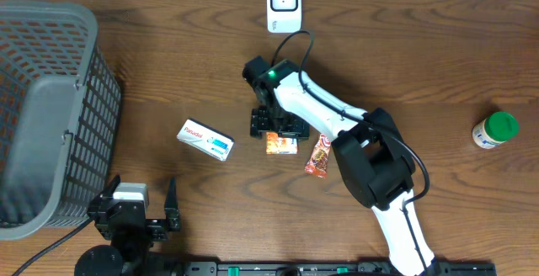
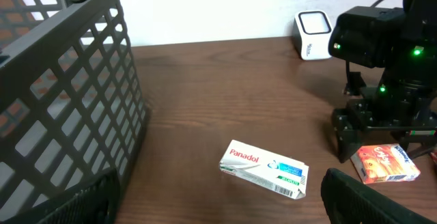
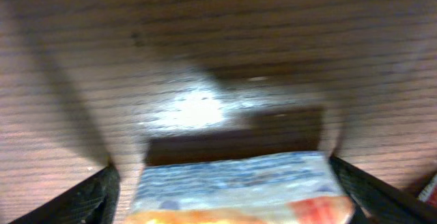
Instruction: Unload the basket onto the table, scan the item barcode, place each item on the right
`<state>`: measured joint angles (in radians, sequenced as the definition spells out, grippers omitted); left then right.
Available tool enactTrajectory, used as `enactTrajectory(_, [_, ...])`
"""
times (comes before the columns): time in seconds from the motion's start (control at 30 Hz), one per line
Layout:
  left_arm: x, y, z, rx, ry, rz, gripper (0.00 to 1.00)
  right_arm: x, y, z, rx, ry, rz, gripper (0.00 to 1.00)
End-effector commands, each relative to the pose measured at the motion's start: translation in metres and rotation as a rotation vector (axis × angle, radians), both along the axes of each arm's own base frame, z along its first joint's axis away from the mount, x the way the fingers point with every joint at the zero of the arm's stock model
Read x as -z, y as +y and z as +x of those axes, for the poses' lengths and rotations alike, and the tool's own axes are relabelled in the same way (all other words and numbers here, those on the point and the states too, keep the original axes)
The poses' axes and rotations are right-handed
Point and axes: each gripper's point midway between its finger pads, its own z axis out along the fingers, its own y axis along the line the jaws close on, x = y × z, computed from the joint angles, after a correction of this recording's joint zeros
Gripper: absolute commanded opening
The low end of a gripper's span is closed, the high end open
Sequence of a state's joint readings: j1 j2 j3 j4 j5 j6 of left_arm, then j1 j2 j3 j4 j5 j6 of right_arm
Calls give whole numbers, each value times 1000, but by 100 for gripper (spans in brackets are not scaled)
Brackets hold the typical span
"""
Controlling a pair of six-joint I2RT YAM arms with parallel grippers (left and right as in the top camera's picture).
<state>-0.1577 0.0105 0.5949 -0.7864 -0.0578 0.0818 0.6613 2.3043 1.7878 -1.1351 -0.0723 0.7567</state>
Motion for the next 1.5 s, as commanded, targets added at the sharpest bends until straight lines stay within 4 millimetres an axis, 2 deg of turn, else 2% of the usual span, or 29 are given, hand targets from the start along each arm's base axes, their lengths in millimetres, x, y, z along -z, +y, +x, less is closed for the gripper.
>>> enactTrajectory(0.0, [0, 0, 0, -3, -5, -3, 93, 34, -29, -10, 4, 52, -118, 90])
enactTrajectory(0.23, [0, 0, 0, -3, -5, -3, 93, 34, -26, -13, -55, 55, -113, 89])
enactTrajectory(0.33, [0, 0, 0, -3, -5, -3, 93, 34, -26, -14, -63, 57, -113, 80])
enactTrajectory(0.43, [0, 0, 0, -3, -5, -3, 93, 34, -27, -15, -71, 64, -115, 79])
enactTrajectory(0.53, [0, 0, 0, -3, -5, -3, 93, 33, -28, -16, -85, 70, -118, 72])
enactTrajectory(0.6, [0, 0, 0, -3, -5, -3, 93, 33, -28, -18, -93, 74, -120, 75])
enactTrajectory(0.73, [0, 0, 0, -3, -5, -3, 93, 32, -27, -22, -102, 82, -127, 95])
enactTrajectory(0.87, [0, 0, 0, -3, -5, -3, 93, 32, -25, -25, -130, 86, -125, 99])
enactTrajectory(1.2, [0, 0, 0, -3, -5, -3, 93, 39, -9, -31, -179, 43, -129, 98])
enactTrajectory(1.33, [0, 0, 0, -3, -5, -3, 93, 45, -10, -34, -158, 25, -151, 93])
enactTrajectory(1.47, [0, 0, 0, -3, -5, -3, 93, 48, -9, -33, -158, 19, -146, 93])
